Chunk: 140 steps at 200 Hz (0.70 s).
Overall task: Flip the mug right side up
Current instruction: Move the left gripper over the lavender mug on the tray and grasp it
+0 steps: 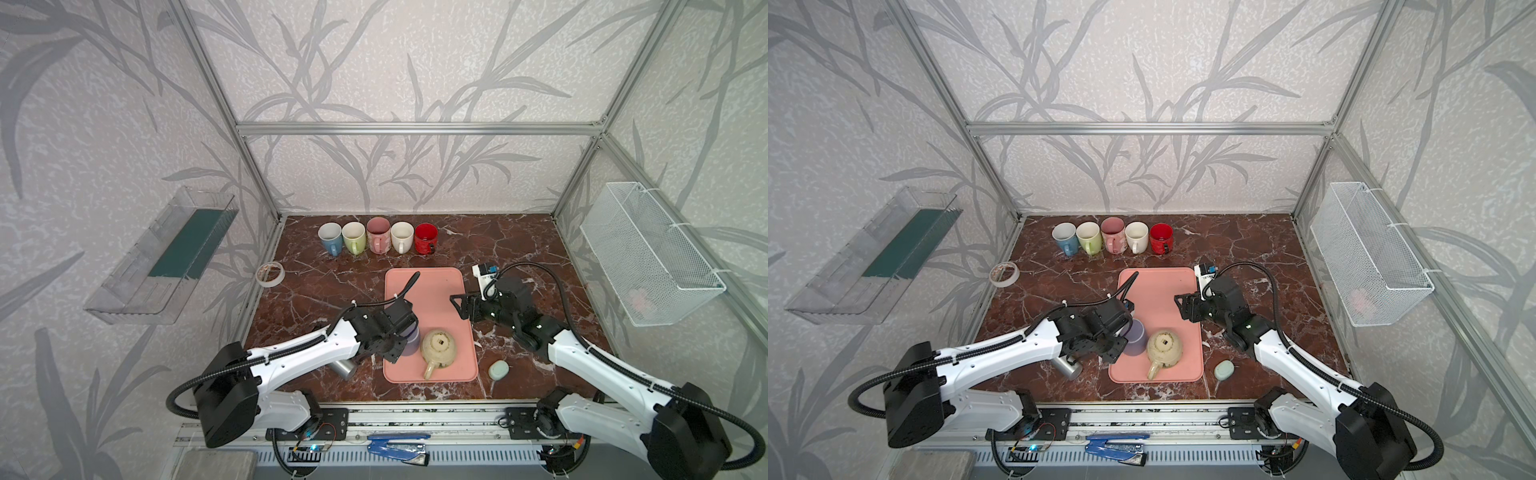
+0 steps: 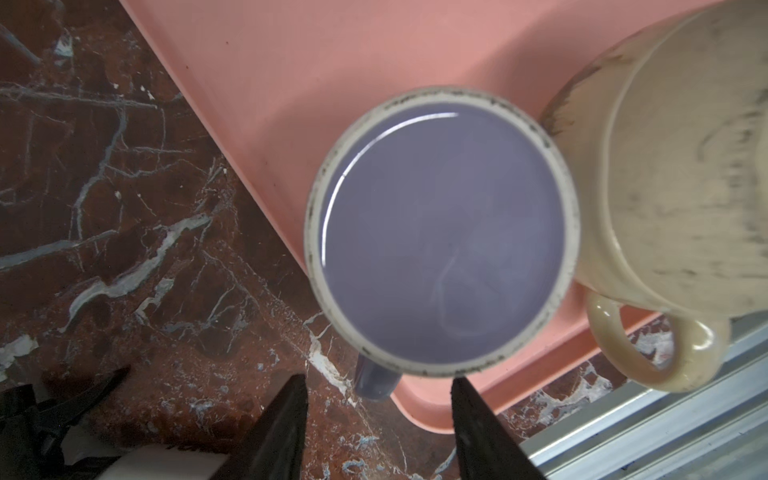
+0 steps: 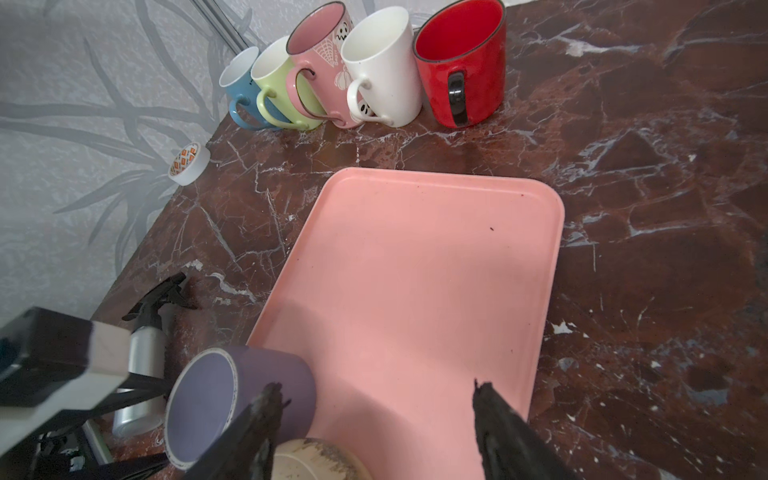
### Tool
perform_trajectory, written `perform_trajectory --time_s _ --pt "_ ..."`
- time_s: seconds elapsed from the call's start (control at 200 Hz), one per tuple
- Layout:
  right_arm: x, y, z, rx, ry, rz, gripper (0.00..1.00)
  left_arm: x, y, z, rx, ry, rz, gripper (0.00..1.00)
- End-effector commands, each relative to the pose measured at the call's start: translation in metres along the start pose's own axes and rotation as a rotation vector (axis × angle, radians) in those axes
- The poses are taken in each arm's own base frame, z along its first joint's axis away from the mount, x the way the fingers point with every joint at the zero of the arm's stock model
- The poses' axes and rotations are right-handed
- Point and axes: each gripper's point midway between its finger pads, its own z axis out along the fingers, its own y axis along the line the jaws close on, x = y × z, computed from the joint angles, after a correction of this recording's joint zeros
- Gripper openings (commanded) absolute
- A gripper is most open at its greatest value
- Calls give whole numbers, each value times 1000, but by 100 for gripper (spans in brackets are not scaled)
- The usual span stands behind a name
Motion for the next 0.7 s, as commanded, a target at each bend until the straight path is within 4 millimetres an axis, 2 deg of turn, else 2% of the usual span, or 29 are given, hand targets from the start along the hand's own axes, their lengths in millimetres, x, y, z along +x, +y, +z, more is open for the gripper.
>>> perform_trajectory --time_s 0.0,0.695 --pt "-8 9 -3 -41 -43 12 72 -14 -1 4 -28 -20 -25 52" --pt "-9 13 -12 -66 -61 23 72 -70 1 40 -160 -49 -110 34"
